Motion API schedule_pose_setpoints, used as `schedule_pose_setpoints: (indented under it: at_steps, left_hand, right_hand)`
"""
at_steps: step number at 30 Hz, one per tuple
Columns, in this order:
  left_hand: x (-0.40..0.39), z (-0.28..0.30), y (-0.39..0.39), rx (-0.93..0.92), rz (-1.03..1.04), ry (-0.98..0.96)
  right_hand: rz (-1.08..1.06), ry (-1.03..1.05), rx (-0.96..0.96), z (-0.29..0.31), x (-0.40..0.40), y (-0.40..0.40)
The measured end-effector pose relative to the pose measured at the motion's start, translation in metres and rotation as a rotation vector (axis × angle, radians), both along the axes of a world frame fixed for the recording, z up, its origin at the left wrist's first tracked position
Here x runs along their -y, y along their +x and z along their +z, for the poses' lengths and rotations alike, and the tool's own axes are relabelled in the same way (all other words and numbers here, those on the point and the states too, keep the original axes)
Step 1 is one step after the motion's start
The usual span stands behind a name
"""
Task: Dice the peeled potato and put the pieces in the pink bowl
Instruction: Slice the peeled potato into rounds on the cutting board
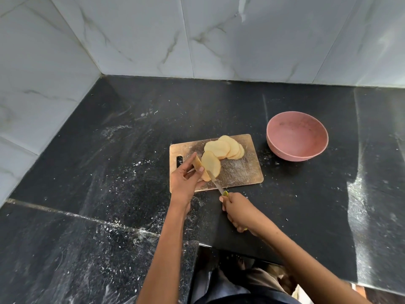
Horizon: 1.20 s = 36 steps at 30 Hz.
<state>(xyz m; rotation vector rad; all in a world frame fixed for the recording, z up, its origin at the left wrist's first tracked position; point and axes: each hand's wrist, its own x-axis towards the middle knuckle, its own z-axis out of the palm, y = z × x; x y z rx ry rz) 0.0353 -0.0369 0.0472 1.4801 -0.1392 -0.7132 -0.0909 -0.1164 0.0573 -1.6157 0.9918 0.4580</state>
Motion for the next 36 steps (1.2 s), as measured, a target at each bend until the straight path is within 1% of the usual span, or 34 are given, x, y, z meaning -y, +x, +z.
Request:
schedule_pose_setpoints:
  at_steps: [2, 3, 6, 9, 17, 21, 24, 30, 36]
  left_hand:
    - [-0.002, 0.000, 0.000, 0.016, -0.012, -0.001]
    - [-0.003, -0.001, 0.000, 0.021, -0.016, -0.005]
    - [-0.004, -0.002, 0.000, 0.036, -0.012, -0.007]
    - [-0.005, -0.004, 0.001, 0.071, -0.016, 0.002]
    - [-0.006, -0.006, 0.002, 0.058, 0.001, -0.016]
    - [-0.006, -0.010, 0.004, 0.077, -0.010, -0.017]
    - [-0.007, -0.016, 0.006, 0.101, -0.017, -0.007]
    - [-0.007, -0.022, 0.001, 0.296, -0.078, 0.043]
    - [-0.013, -0.026, -0.006, 0.288, -0.071, 0.003]
  right_hand:
    - [0.157, -0.282, -0.021, -0.005, -0.004, 0.002]
    - [0.196, -0.360, -0.028, -0.006, -0.006, 0.004]
    - [0.217, -0.423, -0.023, 0.000, -0.007, 0.006]
    - [0.167, -0.465, 0.031, 0.014, -0.001, 0.011]
    - [0.208, -0.423, 0.049, 0.010, 0.008, 0.046]
    - [0.239, -0.449, 0.004, 0.013, 0.006, 0.053]
    - [0.254, -0.466, -0.053, 0.014, 0.001, 0.049]
    - [0.266, -0.489, -0.135, 0.014, -0.008, 0.030]
    - [0.271, -0.475, -0.123, 0.010, -0.013, 0.005]
